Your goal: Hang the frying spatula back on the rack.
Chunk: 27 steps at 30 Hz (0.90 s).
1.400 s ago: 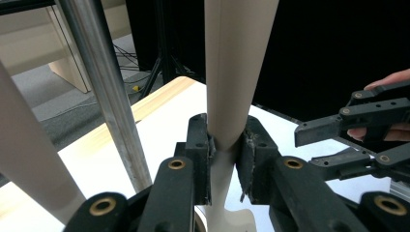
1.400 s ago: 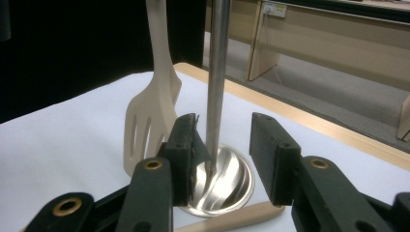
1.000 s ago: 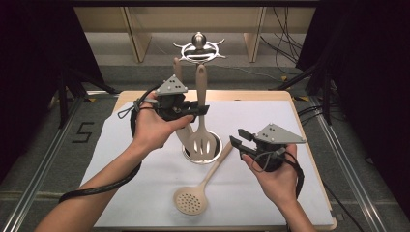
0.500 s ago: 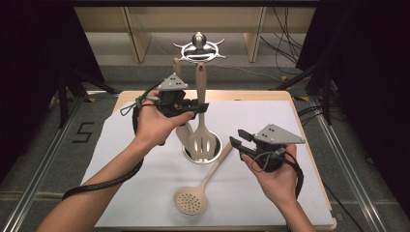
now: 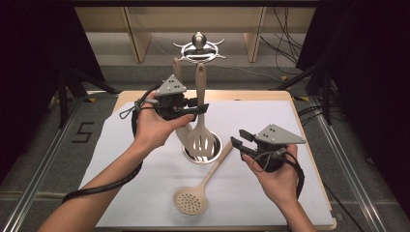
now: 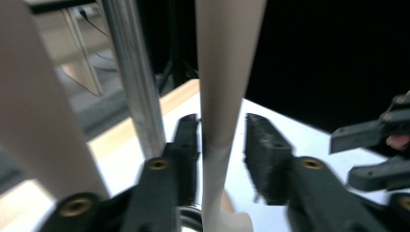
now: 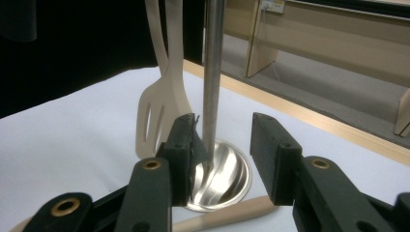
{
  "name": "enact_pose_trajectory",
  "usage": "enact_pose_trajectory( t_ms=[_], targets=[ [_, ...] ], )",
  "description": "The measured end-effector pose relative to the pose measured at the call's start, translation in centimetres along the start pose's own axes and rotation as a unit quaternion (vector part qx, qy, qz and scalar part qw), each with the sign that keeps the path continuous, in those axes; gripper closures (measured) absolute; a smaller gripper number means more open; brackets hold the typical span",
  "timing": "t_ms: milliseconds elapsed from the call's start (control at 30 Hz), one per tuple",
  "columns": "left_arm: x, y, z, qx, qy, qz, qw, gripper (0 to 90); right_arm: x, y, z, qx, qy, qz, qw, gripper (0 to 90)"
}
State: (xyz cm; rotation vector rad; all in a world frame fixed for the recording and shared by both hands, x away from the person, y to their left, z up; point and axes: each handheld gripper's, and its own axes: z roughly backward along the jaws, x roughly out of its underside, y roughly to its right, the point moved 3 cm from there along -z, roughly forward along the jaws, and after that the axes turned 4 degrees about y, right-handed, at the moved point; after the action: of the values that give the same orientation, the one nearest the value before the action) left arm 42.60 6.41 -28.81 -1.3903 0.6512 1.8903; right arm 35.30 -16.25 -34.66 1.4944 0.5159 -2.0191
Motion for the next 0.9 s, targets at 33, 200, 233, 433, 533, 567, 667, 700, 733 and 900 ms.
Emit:
enact_pose_trajectory(
  t_ms=[33,200,233,433,533,567,667,700,733,900],
  targets=[
    [0.2,0.1,0.2,-0.006,0.003,-0.009,0.9999,60.0,0.0,0.1,0.1,0.002,-0.002,0.001,1.0000,62.3],
    [0.9,0.6,1.7,-0.005,0.020,-0.025,0.9995,55.8,0.4,0.1,0.0,0.002,-0.006,-0.007,1.0000,62.0],
    [0.9,0.6,2.0,-0.005,0.021,-0.026,0.9994,56.3,0.4,0.3,-0.1,0.001,-0.007,0.004,1.0000,62.0],
    [0.1,0.6,3.9,-0.023,0.043,-0.028,0.9984,69.0,0.5,0.3,0.2,0.007,-0.011,-0.007,0.9999,61.7],
    [-0.5,0.7,4.3,-0.021,0.058,-0.019,0.9979,75.2,0.4,0.4,0.4,0.011,-0.007,0.003,0.9999,61.7],
    [-0.6,0.6,4.4,-0.020,0.058,-0.017,0.9980,76.4,0.4,0.4,0.5,0.012,-0.006,0.001,0.9999,61.7],
    [-0.6,0.6,4.4,-0.019,0.062,-0.009,0.9978,79.2,0.4,0.4,0.5,0.009,-0.008,-0.001,0.9999,61.8],
    [-0.6,0.5,4.3,-0.019,0.064,-0.006,0.9978,80.1,0.4,0.6,0.5,0.012,-0.004,0.004,0.9999,61.8],
    [-0.5,0.4,4.3,-0.021,0.064,-0.003,0.9977,81.1,0.4,0.6,0.5,0.013,-0.004,-0.001,0.9999,61.8],
    [-0.7,0.1,4.5,-0.027,0.072,0.008,0.9970,86.1,0.0,0.6,0.3,0.018,0.009,0.006,0.9998,61.8]
  ],
)
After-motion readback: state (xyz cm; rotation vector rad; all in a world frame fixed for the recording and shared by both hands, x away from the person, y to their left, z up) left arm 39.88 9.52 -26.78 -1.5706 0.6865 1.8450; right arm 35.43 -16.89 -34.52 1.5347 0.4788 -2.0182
